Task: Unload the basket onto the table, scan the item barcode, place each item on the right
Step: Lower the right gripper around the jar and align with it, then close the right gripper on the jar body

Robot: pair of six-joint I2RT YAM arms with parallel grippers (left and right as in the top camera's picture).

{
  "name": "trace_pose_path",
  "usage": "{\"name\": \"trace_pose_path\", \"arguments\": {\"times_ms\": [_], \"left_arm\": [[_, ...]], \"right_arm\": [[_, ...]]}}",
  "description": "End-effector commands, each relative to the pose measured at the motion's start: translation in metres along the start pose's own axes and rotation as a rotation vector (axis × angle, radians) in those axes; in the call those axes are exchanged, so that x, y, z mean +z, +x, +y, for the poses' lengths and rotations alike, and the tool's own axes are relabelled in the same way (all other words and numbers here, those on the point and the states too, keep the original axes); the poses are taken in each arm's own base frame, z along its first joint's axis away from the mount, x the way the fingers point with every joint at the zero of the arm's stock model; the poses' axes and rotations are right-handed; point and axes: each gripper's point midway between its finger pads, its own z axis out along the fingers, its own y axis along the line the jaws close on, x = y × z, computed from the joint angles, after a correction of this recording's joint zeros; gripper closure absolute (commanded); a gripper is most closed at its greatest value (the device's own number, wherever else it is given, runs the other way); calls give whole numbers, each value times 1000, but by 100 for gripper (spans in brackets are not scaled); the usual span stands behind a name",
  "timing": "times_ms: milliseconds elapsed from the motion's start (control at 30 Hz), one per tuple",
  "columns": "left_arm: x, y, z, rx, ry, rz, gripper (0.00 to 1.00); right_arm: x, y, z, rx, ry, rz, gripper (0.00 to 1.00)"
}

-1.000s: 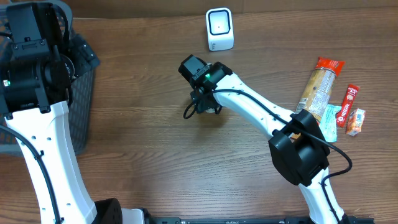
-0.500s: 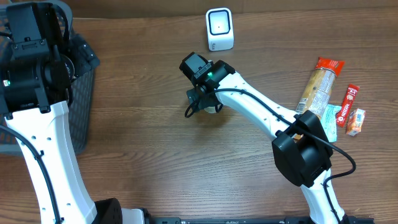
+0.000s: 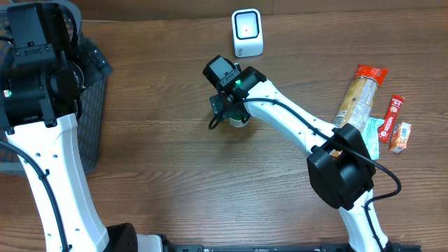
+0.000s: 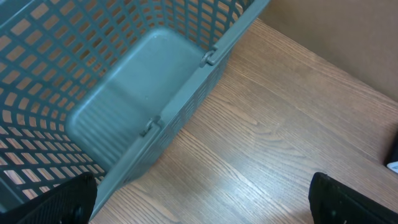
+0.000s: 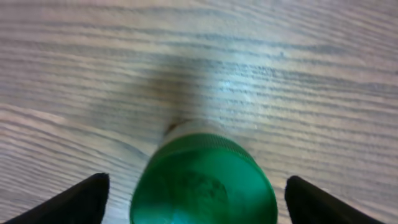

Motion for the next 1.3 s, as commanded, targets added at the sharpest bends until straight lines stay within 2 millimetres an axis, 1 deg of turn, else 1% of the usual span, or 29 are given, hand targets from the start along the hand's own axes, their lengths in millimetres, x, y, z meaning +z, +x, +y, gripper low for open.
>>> {"name": "trace_pose_path", "arguments": {"times_ms": [0,67,167,267,433,500,533,667,833,933,1133,1267], "left_arm": [[1,-3,2,4,-13,-9,0],[1,-3,2,4,-13,-9,1],[1,-3,2,4,-13,-9,0],[1,-3,2,4,-13,-9,0],[1,-3,2,4,-13,-9,0],[1,-3,2,4,-13,-9,0],[1,-3,2,4,-13,-9,1],[1,-3,2,4,-13,-9,0],[1,-3,2,4,-13,-9,0],[1,-3,2,4,-13,-9,0],[1,-3,2,4,-13,-9,0],[1,-3,2,4,-13,-9,0]], "right_arm": [[14,1,-3,6,18,9,13],[15,0,-5,7,33,3,18],[14,-1,-12,6,68,-7,19],[15,3,-16,7,78,13,20],[14,11,-20,-2,94,50,27],[14,13,-21,-3,96,57,36],[14,14,-21,-4,97,60,37],[13,20,-24,-5,109,86,39],[11,32,-29,34,132,131,41],[10,42,-27,51,117,174,41],[4,69,-8,60,0,313,40],[-1,83,-2,67,-44,383,39]]}}
